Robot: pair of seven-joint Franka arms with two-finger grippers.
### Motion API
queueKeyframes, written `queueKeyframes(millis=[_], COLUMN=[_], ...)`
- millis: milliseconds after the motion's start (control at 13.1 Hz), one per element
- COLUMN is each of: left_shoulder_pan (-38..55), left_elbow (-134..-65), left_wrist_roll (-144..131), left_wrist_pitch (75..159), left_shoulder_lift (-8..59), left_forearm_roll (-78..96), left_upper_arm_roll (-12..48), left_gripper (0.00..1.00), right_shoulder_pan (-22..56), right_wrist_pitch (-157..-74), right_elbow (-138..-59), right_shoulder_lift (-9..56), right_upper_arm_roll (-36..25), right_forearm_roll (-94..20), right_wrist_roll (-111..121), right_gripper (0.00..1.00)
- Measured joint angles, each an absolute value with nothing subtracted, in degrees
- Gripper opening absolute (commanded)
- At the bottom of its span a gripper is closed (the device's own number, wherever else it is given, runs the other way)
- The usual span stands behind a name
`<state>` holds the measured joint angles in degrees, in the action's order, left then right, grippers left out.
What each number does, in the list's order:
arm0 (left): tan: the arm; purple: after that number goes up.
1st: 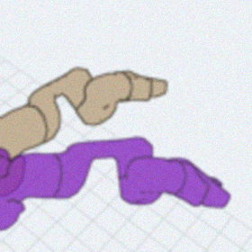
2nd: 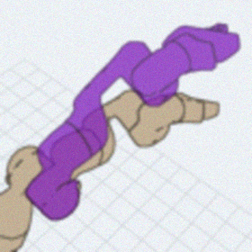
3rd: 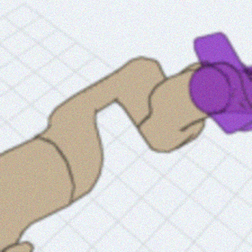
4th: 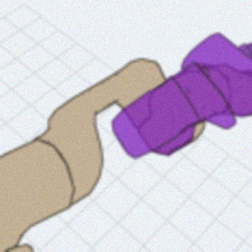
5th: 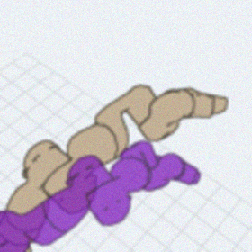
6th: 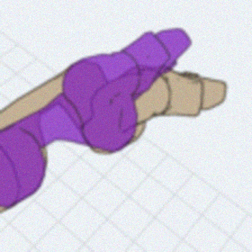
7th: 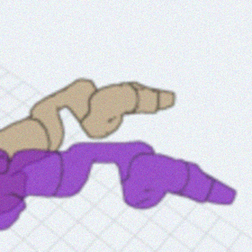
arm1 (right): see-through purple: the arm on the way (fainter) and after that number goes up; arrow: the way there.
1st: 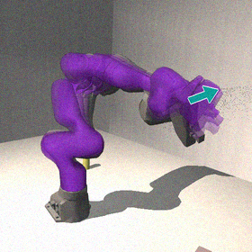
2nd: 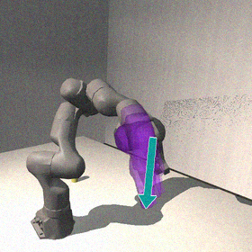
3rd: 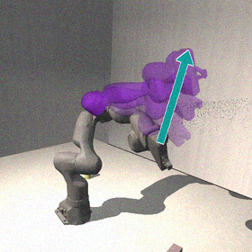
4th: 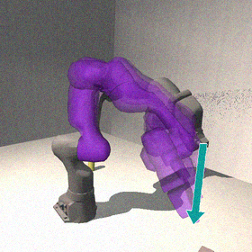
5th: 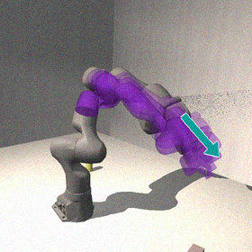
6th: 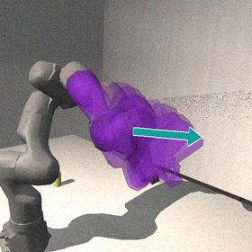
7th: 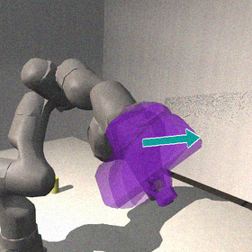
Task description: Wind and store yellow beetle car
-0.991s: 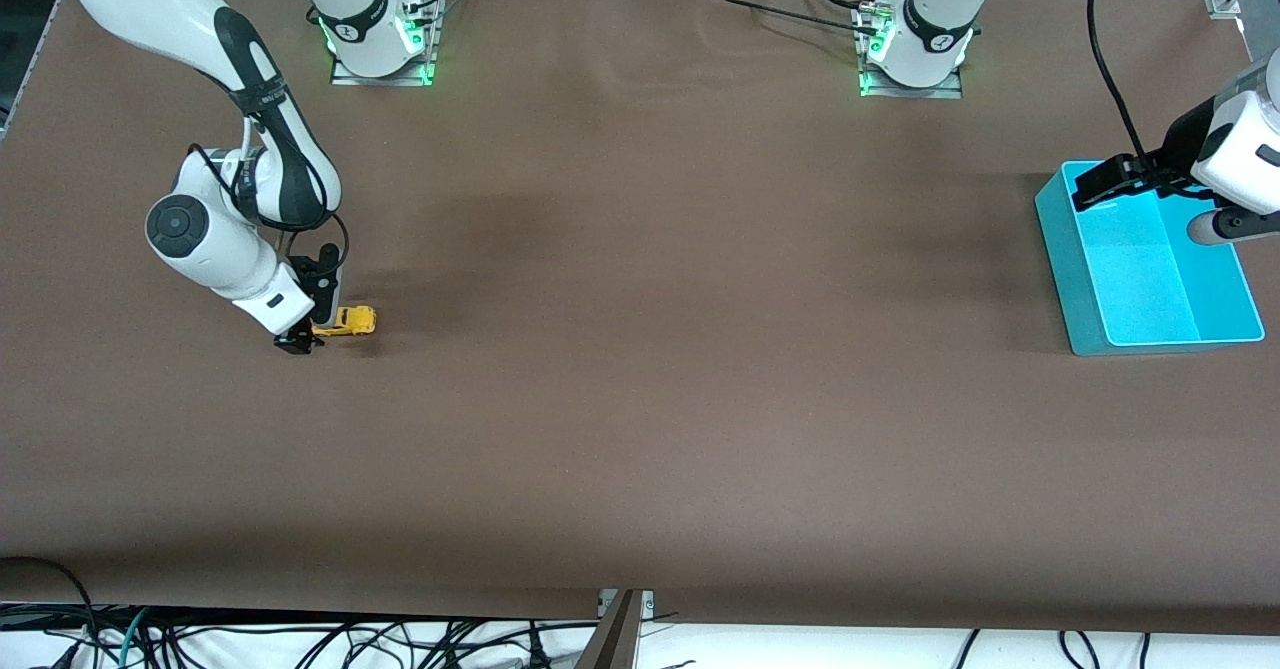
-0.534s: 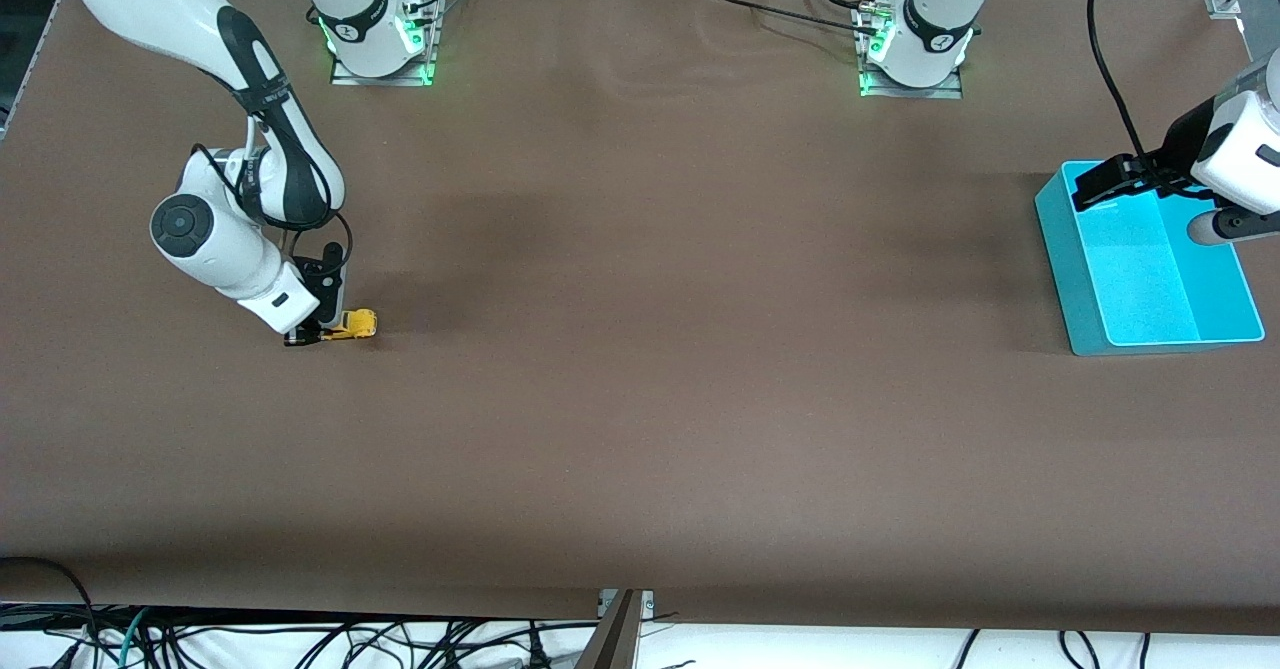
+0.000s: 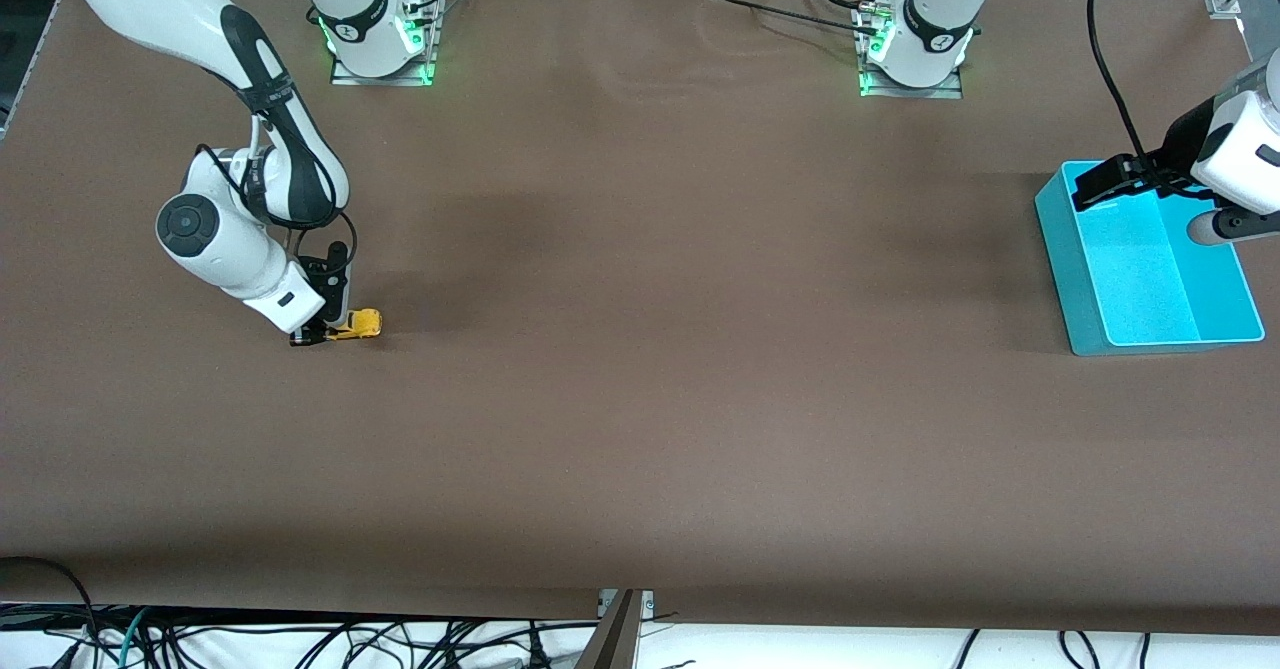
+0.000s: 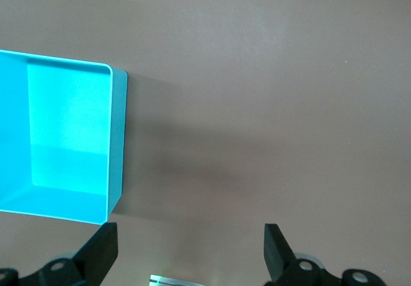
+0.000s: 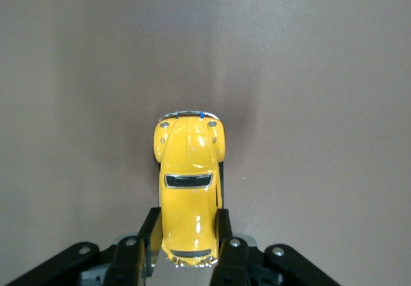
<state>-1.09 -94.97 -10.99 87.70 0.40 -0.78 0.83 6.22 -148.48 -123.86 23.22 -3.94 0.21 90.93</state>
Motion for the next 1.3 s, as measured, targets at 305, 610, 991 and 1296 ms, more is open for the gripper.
queueKeyframes(millis=[305,610,991,1296], left_shoulder_pan=[-1.1,-1.1,-1.1,-1.1], left_elbow=[-95.0,-95.0,-95.0,-95.0], left_wrist_roll=[-11.0,-11.0,-11.0,-11.0], left_wrist_pitch=[87.7,87.7,87.7,87.7], left_shoulder_lift=[0.4,0.4,0.4,0.4], left_forearm_roll=[-0.8,-0.8,-0.8,-0.8], left_upper_arm_roll=[0.8,0.8,0.9,1.0], left_gripper=[1.0,1.0,1.0,1.0], right_shoulder_pan=[3.3,-2.6,-8.9,-11.1], right_wrist_pitch=[-149.1,-150.8,-152.5,-152.5], right_elbow=[-123.9,-123.9,-122.9,-121.6], right_shoulder_lift=[23.3,23.6,24.5,25.4], right_upper_arm_roll=[-4.2,-4.3,-4.3,-4.2], right_forearm_roll=[0.2,0.2,0.2,0.2], right_wrist_roll=[93.5,99.6,106.1,108.5], right_gripper=[0.16,0.16,0.17,0.17])
